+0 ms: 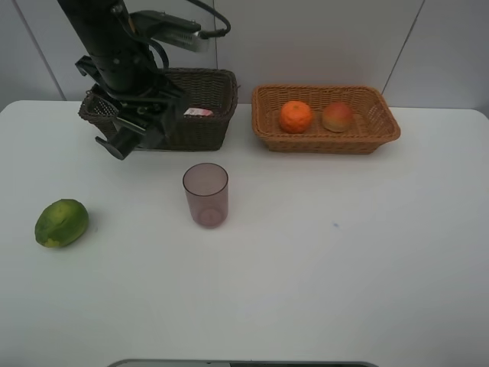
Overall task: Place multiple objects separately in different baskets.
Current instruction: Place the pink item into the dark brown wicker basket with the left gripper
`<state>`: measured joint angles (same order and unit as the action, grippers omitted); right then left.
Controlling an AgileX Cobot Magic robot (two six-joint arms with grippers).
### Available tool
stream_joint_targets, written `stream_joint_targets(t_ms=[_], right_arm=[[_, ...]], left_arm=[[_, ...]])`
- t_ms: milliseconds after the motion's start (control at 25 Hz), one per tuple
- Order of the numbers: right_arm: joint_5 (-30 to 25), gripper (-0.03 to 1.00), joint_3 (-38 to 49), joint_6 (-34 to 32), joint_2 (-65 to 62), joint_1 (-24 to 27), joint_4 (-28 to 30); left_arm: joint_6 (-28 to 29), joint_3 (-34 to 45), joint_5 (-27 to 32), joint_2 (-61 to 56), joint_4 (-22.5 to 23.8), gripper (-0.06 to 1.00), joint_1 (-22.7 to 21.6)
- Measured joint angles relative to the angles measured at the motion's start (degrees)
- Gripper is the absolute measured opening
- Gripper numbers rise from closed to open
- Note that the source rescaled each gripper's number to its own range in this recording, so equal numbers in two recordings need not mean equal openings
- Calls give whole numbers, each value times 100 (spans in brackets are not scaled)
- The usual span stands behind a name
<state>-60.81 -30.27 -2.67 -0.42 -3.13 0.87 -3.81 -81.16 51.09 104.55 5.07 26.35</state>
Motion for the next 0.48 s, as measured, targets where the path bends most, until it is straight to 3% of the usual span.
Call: stream_joint_targets(t_ms=[320, 480], right_arm=[[0, 73, 0, 0, 0, 0, 0], [0, 73, 0, 0, 0, 0, 0]], left_arm=[[-3296, -732, -50, 261, 151, 78, -202], [-4084, -1407, 26, 787, 351, 78, -378]])
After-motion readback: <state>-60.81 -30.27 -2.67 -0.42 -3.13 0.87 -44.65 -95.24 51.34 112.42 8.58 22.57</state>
